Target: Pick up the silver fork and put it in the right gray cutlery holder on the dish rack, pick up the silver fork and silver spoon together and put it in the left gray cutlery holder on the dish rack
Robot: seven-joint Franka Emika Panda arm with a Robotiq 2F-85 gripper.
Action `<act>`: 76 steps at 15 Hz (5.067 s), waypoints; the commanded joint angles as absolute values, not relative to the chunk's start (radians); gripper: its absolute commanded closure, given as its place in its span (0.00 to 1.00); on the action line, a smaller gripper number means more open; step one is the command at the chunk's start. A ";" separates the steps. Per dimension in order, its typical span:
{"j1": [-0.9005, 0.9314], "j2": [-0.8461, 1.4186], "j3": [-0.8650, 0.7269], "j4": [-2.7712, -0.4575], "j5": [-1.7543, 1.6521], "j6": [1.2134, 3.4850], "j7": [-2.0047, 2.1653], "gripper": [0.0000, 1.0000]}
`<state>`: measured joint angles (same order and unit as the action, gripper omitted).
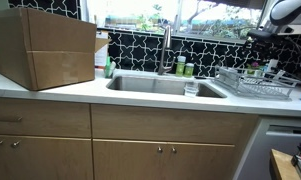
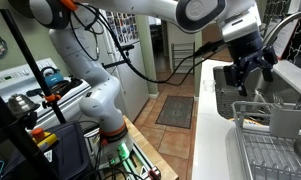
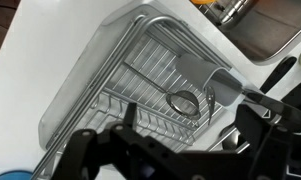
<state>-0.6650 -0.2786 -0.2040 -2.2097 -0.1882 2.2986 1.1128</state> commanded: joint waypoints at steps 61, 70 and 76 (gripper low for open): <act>-0.439 0.057 -0.414 -1.946 0.119 2.283 1.168 0.35; -0.439 0.033 -0.419 -1.963 0.100 2.373 1.227 0.92; -0.443 0.027 -0.426 -1.966 0.090 2.357 1.233 0.99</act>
<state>-0.4479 0.0415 -0.4112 -1.9412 0.0941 2.3449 1.2176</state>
